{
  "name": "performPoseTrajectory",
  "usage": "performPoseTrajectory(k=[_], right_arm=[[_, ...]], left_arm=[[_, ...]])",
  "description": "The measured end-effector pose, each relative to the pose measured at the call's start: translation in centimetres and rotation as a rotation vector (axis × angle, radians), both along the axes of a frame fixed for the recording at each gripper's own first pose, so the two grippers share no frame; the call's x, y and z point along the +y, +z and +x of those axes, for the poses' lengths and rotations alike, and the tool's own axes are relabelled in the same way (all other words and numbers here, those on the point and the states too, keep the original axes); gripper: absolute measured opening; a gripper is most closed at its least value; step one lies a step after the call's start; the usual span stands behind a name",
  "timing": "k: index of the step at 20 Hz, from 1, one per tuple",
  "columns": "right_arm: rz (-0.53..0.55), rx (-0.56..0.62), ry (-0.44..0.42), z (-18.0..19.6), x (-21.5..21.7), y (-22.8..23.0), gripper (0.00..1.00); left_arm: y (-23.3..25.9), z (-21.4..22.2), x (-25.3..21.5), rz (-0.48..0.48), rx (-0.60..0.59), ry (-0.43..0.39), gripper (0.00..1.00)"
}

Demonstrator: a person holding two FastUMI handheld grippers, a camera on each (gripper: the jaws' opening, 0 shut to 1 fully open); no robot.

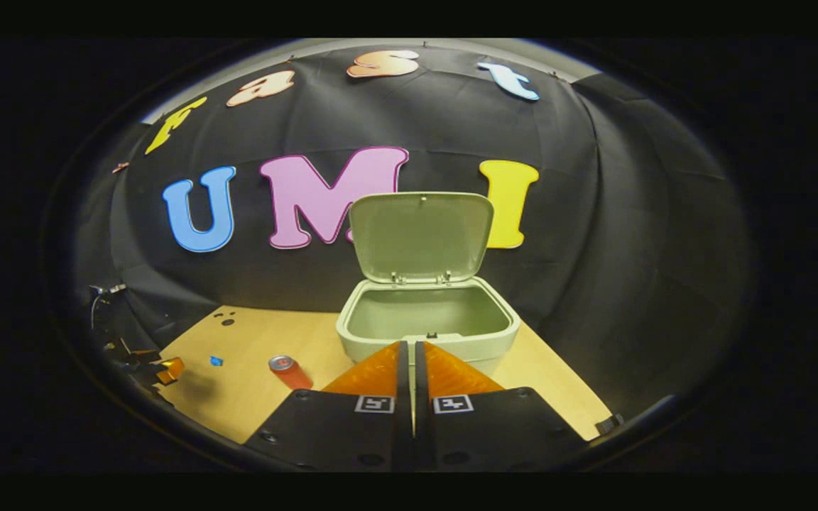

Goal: Press the lid of the desktop garbage bin to open it, pick up the crumpled paper on the desktop and throw it into the bin, then pick up the pop can on the desktop and drop it into the bin, and finally close the garbage bin lid.

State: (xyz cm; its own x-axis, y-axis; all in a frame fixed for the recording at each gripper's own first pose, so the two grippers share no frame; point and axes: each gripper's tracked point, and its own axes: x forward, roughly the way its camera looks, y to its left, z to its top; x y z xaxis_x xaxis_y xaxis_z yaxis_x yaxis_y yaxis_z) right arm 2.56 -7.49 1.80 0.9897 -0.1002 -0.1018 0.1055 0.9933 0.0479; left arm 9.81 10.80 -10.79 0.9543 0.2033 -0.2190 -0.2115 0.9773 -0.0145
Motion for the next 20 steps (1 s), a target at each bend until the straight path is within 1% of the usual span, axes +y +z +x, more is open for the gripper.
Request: performPoseTrajectory(k=[1,4,6,8,9,10,13,15,20], right_arm=[[-0.001,0.006,-0.009,-0.4,0.3,-0.4,0.07],[-0.001,0.049,-0.017,-1.5,1.3,-2.1,0.63],[-0.009,0.067,-0.038,-2.4,1.6,-2.8,1.0],[-0.016,0.089,-0.061,-3.2,1.7,-3.5,1.0],[-0.018,0.101,-0.07,-3.6,1.8,-3.9,1.0],[-0.022,0.112,-0.078,-4.0,2.0,-4.2,1.0],[-0.034,0.148,-0.1,-4.8,2.2,-5.2,1.0],[-0.027,0.169,-0.108,-5.2,2.7,-5.8,1.0],[-0.016,0.223,-0.114,-6.0,3.8,-7.6,0.99]], left_arm=[[-0.7,0.8,0.8,-0.002,0.01,-0.002,0.96],[-2.7,3.9,2.5,-0.004,0.039,-0.012,0.96],[-4.0,6.2,3.5,-0.016,0.058,-0.017,0.96],[-5.6,8.1,4.3,-0.02,0.085,-0.019,0.96],[-6.3,9.1,4.4,-0.02,0.099,-0.023,0.93],[-6.9,9.9,4.7,-0.017,0.109,-0.027,0.96],[-8.9,12.4,5.0,0.001,0.144,-0.046,0.96],[-10.1,13.7,5.0,-0.012,0.169,-0.051,0.96],[-11.5,15.9,5.6,-0.006,0.203,-0.063,0.96]])
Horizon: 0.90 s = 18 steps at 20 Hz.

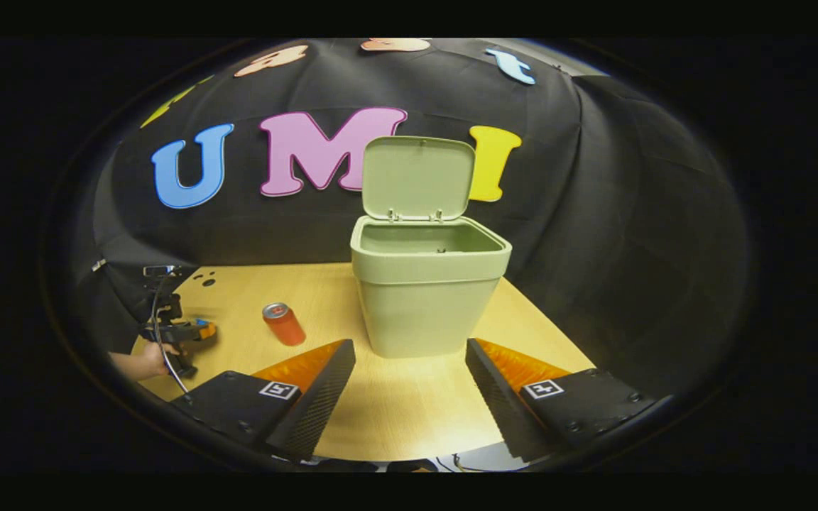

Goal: Press the lid of the desktop garbage bin to open it, pick up the crumpled paper on the desktop and throw it into the bin, then pick up the pop can on the desktop and drop it into the bin, and finally close the garbage bin lid.

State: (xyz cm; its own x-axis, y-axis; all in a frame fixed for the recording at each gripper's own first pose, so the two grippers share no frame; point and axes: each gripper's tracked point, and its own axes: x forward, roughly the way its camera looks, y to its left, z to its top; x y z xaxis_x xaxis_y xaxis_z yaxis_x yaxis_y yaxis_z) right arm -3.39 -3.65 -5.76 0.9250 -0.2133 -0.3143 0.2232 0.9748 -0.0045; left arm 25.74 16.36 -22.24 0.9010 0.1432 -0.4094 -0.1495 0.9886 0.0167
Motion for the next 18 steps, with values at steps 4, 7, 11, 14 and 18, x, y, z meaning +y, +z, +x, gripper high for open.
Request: performPoseTrajectory(k=[4,7,11,14,18], right_arm=[[0.024,0.027,-0.013,-0.7,0.4,-1.0,0.99],[0.049,0.052,-0.028,-1.1,0.3,-2.0,0.99],[0.066,0.069,-0.026,-1.7,0.5,-3.1,0.98],[0.068,0.079,-0.017,-2.2,0.6,-3.8,0.99],[0.067,0.085,0.003,-2.2,0.2,-4.5,0.98]], left_arm=[[-0.3,1.0,-1.0,-0.009,0.018,-0.048,0.87],[-0.6,0.8,-1.2,-0.017,0.019,-0.052,0.73],[-0.6,0.9,-0.9,-0.015,0.004,-0.042,0.48],[-0.5,0.8,-1.1,0.005,0.017,-0.044,0.41],[-0.3,0.4,-1.4,0.019,0.037,-0.024,0.36]])
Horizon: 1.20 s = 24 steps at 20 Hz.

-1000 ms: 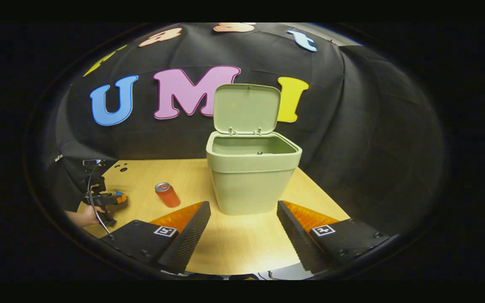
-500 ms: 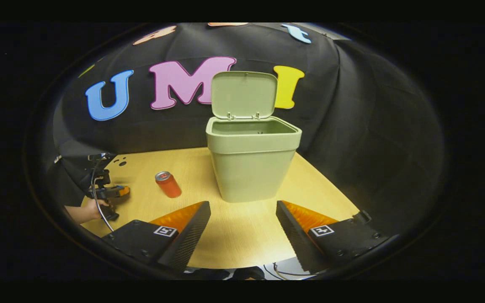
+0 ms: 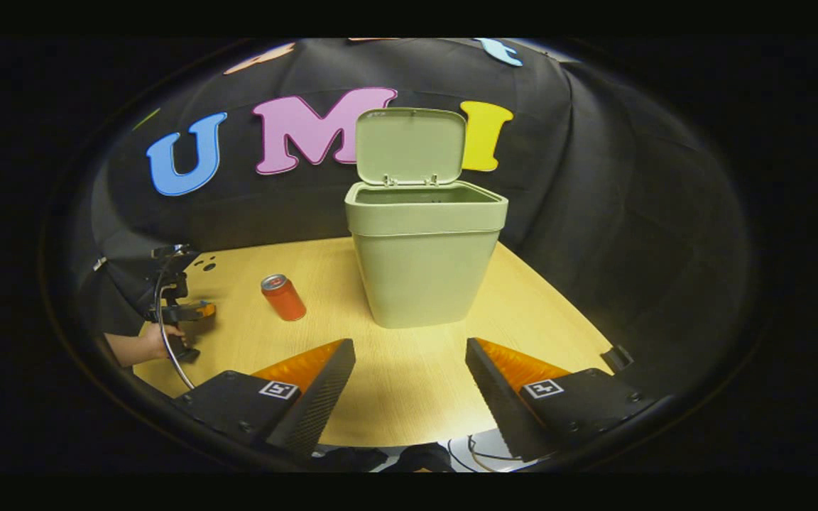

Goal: Press the lid of the desktop garbage bin to open it, pick up the crumpled paper on the desktop and throw it into the bin, then pick up the pop can on the desktop and drop it into the bin, and finally close the garbage bin lid.

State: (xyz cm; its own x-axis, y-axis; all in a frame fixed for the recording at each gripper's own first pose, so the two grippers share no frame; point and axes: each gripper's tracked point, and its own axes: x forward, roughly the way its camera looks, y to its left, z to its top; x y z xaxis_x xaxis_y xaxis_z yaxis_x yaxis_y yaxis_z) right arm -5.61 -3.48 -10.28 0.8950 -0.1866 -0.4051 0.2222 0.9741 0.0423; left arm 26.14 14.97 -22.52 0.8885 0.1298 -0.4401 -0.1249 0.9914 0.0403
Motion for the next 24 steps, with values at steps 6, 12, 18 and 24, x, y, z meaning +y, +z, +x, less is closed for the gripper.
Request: performPoseTrajectory(k=[6,12,18,24], right_arm=[[0.016,0.002,0.084,1.4,-1.7,-0.9,0.98],[0.012,-0.008,0.192,3.2,-3.7,-1.8,0.98],[0.037,-0.028,0.238,4.4,-6.5,-2.2,0.98],[0.05,-0.039,0.234,4.5,-10.1,-2.9,0.98]], left_arm=[[6.0,-2.8,-3.2,-0.022,-0.094,0.008,0.32],[14.9,-6.2,-9.5,-0.01,-0.221,-0.054,0.34],[23.7,-8.0,-18.6,-0.065,-0.346,-0.156,0.32],[30.2,-8.2,-30.6,-0.099,-0.437,-0.342,0.32]])
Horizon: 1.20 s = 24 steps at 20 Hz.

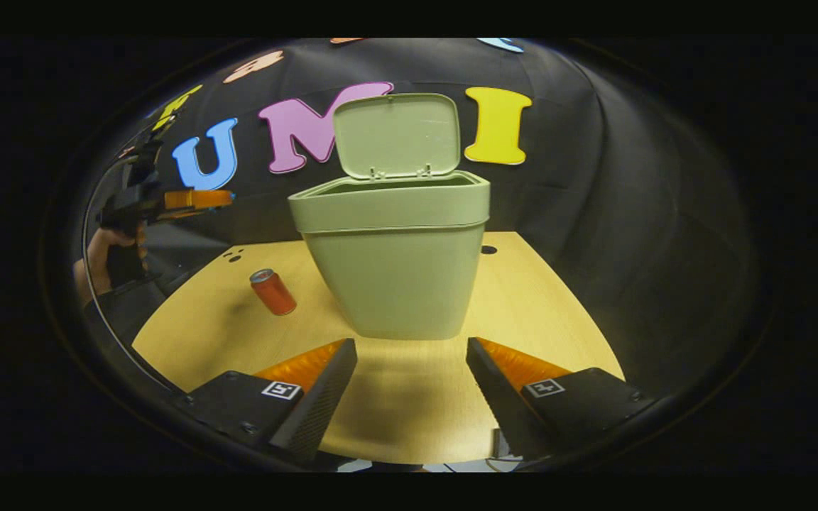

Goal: Press the lid of the desktop garbage bin to open it, pick up the crumpled paper on the desktop and throw it into the bin, then pick up the pop can on the desktop and drop it into the bin, and finally close the garbage bin lid.

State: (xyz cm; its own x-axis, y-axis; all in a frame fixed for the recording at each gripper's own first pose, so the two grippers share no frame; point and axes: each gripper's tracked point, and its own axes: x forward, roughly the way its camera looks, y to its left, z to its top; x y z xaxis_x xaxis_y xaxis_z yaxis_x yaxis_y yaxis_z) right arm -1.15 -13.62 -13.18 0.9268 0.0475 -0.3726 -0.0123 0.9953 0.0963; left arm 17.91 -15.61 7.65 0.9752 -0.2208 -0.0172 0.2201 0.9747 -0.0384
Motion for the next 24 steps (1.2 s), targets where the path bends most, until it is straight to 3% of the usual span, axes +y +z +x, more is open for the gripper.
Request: performPoseTrajectory(k=[8,13,18,22,24], right_arm=[[0.032,0.008,-0.047,-0.6,-4.5,-1.2,0.99],[0.042,0.014,-0.046,-1.1,-5.8,-1.8,0.99],[0.044,0.01,-0.029,-0.8,-5.8,-1.9,0.99],[0.037,0.005,-0.008,-0.6,-5.1,-1.8,0.99],[0.029,0.002,0.005,-0.5,-4.5,-1.7,0.99]], left_arm=[[1.9,0.2,-12.5,0.004,-0.023,-0.191,0.32],[0.2,0.5,-16.5,0.062,0.016,-0.261,0.32],[-1.3,0.5,-17.7,0.096,0.047,-0.275,0.38],[-1.8,0.4,-17.7,0.101,0.052,-0.284,0.49],[-1.6,0.4,-17.3,0.104,0.042,-0.279,0.73]])
